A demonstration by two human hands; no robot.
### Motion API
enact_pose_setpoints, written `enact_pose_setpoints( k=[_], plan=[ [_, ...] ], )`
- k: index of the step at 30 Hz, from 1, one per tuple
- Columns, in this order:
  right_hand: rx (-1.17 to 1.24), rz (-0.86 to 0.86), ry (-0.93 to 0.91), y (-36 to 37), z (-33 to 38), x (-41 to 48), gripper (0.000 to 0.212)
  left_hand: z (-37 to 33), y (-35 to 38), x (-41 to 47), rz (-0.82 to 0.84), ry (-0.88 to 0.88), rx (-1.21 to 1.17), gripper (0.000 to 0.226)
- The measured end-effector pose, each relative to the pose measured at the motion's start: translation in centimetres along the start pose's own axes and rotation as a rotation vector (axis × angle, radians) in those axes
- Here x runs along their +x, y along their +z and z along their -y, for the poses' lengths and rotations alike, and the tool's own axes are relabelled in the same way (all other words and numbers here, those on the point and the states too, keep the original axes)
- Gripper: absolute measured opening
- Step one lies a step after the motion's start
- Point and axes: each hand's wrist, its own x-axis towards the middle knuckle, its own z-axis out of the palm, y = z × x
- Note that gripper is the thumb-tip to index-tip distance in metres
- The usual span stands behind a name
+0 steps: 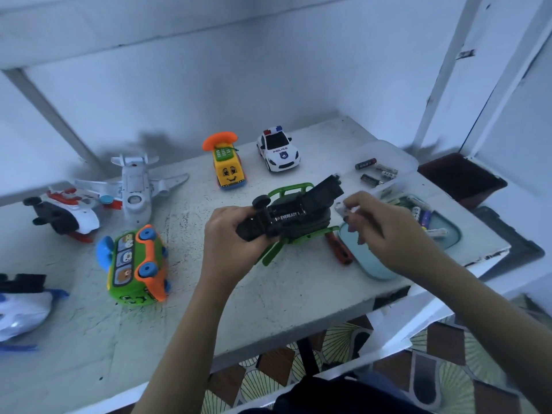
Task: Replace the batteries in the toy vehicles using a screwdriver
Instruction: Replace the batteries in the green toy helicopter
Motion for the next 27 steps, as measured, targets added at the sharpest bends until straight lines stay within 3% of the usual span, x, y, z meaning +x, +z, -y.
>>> enact_pose_setpoints(
  k=[3, 7, 11, 17, 22, 27],
  plan=[
    [0.09, -0.111, -0.161, 0.0, 2.3, 0.8, 0.012, 0.0, -0.1, -0.4, -0.013, -0.001, -0.018, 0.036],
    [0.225, -0.15, -0.12, 0.9, 4.5, 2.0, 0.02, 0.3, -0.1, -1.0, -0.042, 0.002, -0.016, 0.036],
    [0.093, -0.183, -0.221, 2.7, 4.8, 3.0, 0.02, 0.6, -0.1, -1.3, -0.047, -0.015, 0.009, 0.033],
    [-0.012, -0.03, -0.382, 3.9, 3.9, 3.6, 0.03, 0.8, 0.0, -1.5, -0.063, -0.013, 0.009, 0.027],
    [-0.069, 0.083, -0.471, 3.7, 3.5, 4.1, 0.015, 0.9, 0.0, -1.6, -0.05, -0.024, 0.014, 0.027],
    [-0.16, 0.119, -0.53, 3.8, 3.1, 4.0, 0.023, 0.5, 0.1, -1.4, -0.047, -0.029, -0.021, 0.029]
  ],
)
